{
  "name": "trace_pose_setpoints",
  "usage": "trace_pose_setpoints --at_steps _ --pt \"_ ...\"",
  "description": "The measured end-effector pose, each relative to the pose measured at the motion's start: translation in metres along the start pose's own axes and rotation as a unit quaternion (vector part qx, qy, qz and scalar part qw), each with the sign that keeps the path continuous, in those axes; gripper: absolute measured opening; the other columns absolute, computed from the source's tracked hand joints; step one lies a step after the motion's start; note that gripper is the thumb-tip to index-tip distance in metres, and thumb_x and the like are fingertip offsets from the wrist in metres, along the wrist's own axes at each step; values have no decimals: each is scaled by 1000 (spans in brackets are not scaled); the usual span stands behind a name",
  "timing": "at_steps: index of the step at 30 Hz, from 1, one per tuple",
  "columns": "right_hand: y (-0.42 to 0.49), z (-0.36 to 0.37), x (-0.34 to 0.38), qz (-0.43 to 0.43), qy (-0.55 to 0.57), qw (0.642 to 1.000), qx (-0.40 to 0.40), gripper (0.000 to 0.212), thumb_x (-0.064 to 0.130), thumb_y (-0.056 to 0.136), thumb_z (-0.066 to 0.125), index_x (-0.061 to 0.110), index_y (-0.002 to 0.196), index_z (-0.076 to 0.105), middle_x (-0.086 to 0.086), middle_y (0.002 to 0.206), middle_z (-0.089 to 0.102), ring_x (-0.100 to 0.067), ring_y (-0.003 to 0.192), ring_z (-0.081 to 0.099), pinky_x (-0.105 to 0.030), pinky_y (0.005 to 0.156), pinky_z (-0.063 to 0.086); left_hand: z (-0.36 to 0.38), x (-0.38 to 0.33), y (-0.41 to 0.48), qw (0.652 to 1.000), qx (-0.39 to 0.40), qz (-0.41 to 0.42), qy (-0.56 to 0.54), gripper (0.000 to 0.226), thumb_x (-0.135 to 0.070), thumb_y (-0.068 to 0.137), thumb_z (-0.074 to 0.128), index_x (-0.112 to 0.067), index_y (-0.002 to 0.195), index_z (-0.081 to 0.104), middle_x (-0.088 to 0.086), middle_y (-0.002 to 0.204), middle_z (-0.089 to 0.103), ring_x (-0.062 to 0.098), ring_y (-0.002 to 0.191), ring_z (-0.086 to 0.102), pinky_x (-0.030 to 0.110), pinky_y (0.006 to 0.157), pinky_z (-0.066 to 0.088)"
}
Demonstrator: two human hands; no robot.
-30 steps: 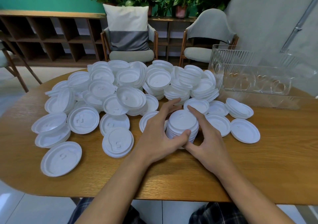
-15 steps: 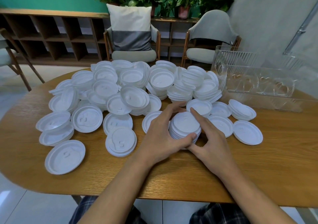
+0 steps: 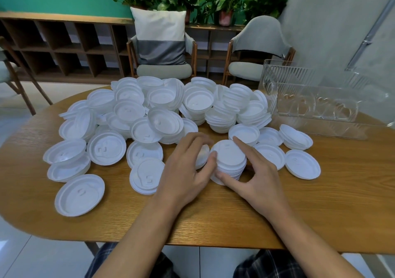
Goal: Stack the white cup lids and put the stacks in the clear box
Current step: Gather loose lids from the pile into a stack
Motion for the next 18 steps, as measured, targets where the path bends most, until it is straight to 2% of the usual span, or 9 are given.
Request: trace_pose_setpoints --at_steps 3,7,12,18 --pt "0 -1 -1 5 -16 1000 -10 87 50 74 89 34 150 51 26 141 55 19 131 42 0 102 32 2 12 -9 994 -18 1 109 20 -24 93 67 -11 107 71 -1 111 65 17 102 63 33 78 55" --pt "0 -1 -3 12 -21 999 -23 85 47 74 90 35 149 50 24 140 54 20 129 41 2 101 29 9 16 -13 984 8 -7 179 18 -23 83 82 -13 96 76 -2 95 69 20 88 61 33 69 51" --pt "1 0 -3 11 -24 999 -19 87 44 77 89 39 151 44 27 137 50 21 129 39 2 101 28 11 17 -12 981 24 -5 191 6 -13 86 79 -14 87 73 -2 85 69 23 79 64 41 64 53" --pt "2 1 -4 4 -28 1000 -5 86 45 79 86 33 154 45 20 141 52 11 135 41 -2 104 30 7 20 -11 990 9 -57 130 10 -18 89 82 -17 92 72 -7 90 68 15 81 64 30 64 51"
Point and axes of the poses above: each hand's wrist, its own y-axis towards the middle knuckle, its own z-axis out of the palm, x = y × z, the point moved 5 cm from there along y, towards the middle knuckle
